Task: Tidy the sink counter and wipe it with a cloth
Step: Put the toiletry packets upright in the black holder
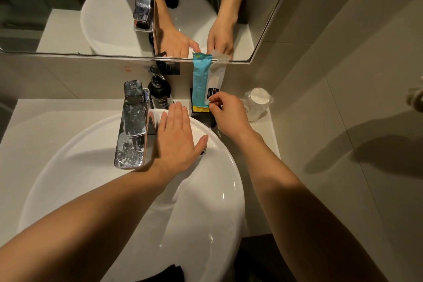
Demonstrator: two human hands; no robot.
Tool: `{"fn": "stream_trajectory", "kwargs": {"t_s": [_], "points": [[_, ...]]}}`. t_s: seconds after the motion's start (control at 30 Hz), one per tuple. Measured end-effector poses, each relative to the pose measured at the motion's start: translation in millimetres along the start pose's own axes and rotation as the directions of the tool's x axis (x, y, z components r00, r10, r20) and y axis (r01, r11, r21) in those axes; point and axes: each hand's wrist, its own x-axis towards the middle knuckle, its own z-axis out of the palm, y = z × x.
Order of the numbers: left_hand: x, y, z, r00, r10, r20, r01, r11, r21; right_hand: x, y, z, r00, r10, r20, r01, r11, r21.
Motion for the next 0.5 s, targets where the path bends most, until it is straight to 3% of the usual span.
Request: {"fn": "stream_trajectory", "kwargs": {"t_s": [0.27, 0.5], "points": [[0, -1, 2, 1.000, -0.002, -0.005, 0.002, 1.000, -0.002, -13, 1, -9, 0.993, 0.020, -0.116, -0.007, 0.994, 0.107], [-2, -1, -1, 1.000, 0.010, 0.007, -0.010, 0.999, -0.040, -41, 2, -11, 0.997, -0.012, -0.074, 0.016, 0.998, 0.055]]}}
